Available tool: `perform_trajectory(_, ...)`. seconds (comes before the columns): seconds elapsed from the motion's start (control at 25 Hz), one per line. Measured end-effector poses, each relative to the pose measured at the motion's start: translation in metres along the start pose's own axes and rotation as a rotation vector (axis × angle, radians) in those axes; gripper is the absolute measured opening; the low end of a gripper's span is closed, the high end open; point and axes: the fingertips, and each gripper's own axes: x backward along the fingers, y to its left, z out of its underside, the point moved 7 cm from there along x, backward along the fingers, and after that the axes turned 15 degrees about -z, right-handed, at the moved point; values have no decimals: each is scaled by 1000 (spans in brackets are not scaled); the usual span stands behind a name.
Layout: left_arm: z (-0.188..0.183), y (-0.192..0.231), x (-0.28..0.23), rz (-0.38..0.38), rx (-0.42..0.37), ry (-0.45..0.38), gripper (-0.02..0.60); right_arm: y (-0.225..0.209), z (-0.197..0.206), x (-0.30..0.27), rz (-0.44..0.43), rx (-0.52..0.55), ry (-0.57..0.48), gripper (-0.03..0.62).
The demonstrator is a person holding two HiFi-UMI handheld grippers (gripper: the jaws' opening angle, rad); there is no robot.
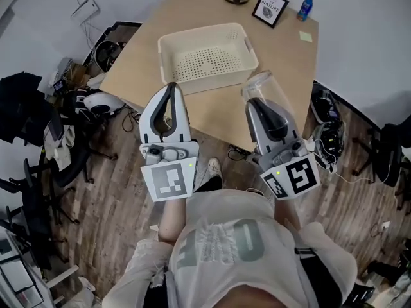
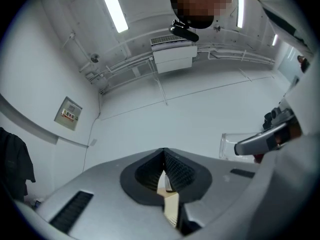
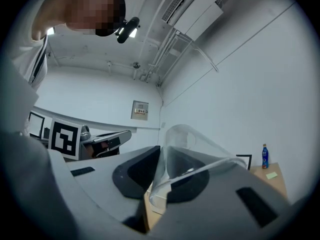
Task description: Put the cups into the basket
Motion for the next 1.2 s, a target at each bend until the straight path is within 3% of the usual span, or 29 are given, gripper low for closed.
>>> perform_trajectory(0.28, 36, 49, -40, -92, 67, 21, 6, -26, 2, -60, -16, 25, 50, 25)
perform_trajectory(0.84, 54, 75, -92, -161, -8, 65, 6, -96, 21, -131, -40, 42, 37, 25)
perform_trajectory(1.2, 66, 44, -136, -92, -20, 52, 5, -148, 8, -148, -101, 148, 24, 25)
